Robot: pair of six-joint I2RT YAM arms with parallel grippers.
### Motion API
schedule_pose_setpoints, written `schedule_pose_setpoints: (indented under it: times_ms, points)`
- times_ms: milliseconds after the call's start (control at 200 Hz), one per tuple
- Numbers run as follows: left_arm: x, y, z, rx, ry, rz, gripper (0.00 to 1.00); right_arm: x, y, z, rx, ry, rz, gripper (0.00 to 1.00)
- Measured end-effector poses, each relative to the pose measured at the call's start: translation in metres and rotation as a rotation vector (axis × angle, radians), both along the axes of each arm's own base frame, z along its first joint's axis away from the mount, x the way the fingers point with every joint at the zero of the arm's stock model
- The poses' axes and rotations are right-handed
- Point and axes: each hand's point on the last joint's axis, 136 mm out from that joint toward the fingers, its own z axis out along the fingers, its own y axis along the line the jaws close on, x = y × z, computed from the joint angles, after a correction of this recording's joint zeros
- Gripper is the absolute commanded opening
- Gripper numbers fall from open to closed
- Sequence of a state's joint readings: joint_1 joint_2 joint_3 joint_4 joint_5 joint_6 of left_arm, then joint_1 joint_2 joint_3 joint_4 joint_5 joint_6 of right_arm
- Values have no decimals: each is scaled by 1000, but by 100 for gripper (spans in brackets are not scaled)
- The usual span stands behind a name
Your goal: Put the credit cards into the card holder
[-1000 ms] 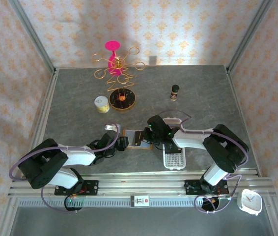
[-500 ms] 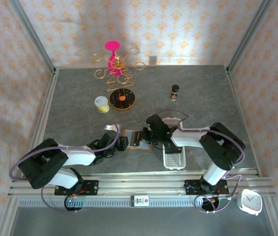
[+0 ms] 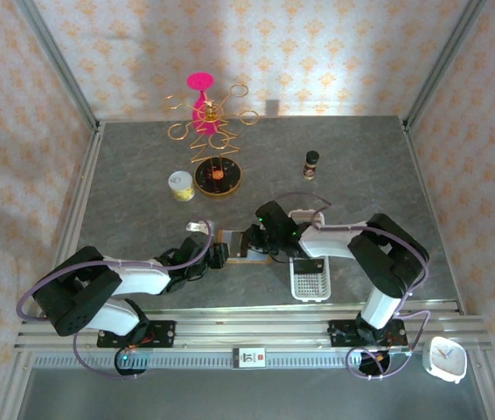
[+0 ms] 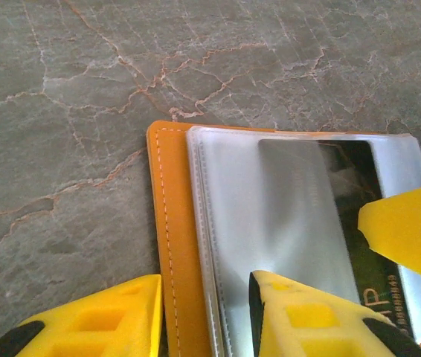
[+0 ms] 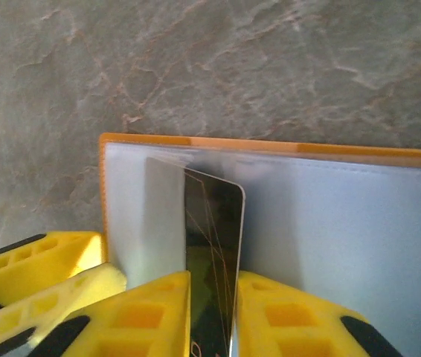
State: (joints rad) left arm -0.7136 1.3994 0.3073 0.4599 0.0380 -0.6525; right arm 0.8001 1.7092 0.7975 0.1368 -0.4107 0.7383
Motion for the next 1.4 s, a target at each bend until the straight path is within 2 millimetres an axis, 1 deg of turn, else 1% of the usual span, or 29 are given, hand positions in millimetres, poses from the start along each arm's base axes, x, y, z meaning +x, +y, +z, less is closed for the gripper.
schedule_pose_setpoints:
  times_ms: [75, 235, 450, 465, 491, 1056, 1281, 1401]
  points:
    - [0, 0, 0, 0, 0, 0, 34, 0, -5, -4, -31, -3, -5, 23]
    - [0, 0, 0, -1, 0, 0, 34, 0, -10, -8, -66, -12, -8, 12]
    - [0, 0, 0, 0, 1, 0, 34, 0, -10, -8, -72, -11, -1, 7]
    - [0, 0, 0, 1, 1, 0, 34, 0, -10, -8, -72, -12, -1, 5]
    - [0, 0, 0, 1, 1, 0, 34, 0, -9, -8, -73, -12, 0, 4]
    - [1, -1, -1, 2, 2, 0, 34, 3, 16, -6, -62, -20, 37, 4]
    - [1, -1, -1, 2, 2, 1, 34, 3, 18, -5, -64, -27, 44, 7]
    - [2, -1, 0, 5, 0, 5, 34, 3, 16, -4, -83, -42, 41, 12]
